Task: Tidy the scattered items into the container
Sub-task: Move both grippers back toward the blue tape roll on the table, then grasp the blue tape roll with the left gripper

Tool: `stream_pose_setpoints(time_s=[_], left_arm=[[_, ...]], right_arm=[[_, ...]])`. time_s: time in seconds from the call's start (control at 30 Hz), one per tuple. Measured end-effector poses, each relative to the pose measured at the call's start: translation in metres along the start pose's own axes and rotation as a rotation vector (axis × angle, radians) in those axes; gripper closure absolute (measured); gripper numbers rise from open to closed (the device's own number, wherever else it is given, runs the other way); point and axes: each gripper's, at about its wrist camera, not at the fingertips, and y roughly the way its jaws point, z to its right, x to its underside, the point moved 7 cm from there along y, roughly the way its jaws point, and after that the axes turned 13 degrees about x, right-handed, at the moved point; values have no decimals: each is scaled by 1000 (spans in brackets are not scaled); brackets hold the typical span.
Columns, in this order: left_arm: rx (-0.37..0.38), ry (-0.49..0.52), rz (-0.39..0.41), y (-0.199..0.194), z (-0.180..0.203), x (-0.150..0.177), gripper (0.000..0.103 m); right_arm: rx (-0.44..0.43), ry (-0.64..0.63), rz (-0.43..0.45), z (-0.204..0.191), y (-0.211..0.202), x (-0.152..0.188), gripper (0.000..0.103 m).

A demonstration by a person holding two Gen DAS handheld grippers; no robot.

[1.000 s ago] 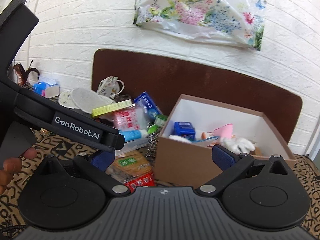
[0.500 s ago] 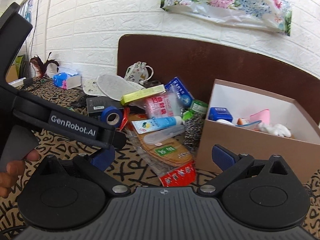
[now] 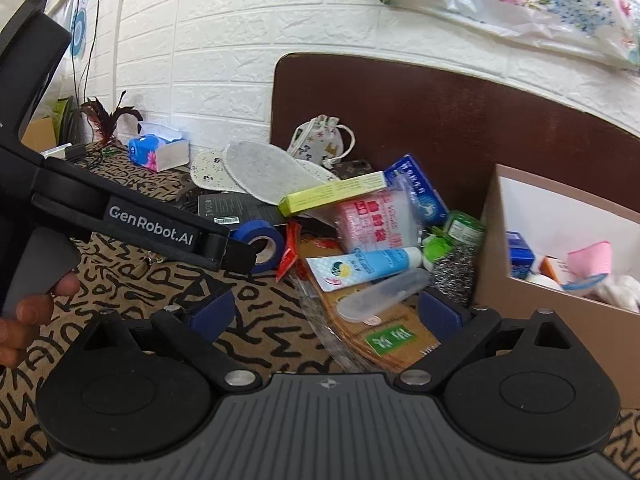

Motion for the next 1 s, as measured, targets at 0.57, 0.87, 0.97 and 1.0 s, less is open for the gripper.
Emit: stream_pose_setpoints(time_s=[0.57, 0.87, 0.97, 1.0], left_arm=[[-19, -29, -72, 62, -55, -25, 47], [8, -35, -127, 84, -64, -24, 57], [24, -59, -143, 89, -69, -23, 64], [28, -69, -147, 90, -71, -23, 68]], right_arm=[[-164, -50, -98, -60, 90, -4, 38], [-232, -78, -100, -80, 115, -10, 51], [-243, -75, -82, -84, 122, -14, 56], [-246, -78, -72, -85, 124, -16, 57]])
